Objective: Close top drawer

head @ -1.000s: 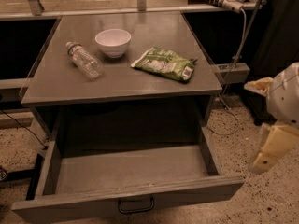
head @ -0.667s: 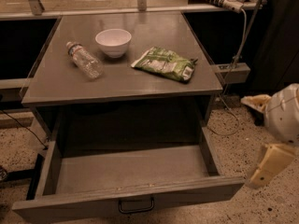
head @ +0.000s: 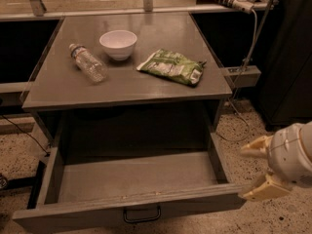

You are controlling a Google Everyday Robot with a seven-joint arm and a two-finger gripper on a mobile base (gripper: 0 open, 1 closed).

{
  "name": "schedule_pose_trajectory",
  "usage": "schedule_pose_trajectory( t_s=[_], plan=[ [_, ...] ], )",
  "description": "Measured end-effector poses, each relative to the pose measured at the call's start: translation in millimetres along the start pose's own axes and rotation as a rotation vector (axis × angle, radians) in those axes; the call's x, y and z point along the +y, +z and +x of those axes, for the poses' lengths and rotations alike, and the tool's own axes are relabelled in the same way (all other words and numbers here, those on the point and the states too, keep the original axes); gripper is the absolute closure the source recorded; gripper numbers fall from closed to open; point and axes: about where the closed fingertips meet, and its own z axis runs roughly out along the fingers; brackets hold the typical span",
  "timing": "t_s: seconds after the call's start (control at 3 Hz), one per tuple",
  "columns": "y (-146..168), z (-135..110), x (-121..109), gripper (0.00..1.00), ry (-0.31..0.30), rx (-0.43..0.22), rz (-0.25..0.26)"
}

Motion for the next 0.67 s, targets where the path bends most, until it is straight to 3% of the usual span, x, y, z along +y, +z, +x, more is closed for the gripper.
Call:
schedule_pose_trajectory(
  t_s=[0.33, 0.67],
  plan=[
    [11, -1, 16, 0.65, -0.013, -0.011, -0.029],
    [-22, -13, 16, 0.88, -0.062, 0.015, -0.003]
  ],
)
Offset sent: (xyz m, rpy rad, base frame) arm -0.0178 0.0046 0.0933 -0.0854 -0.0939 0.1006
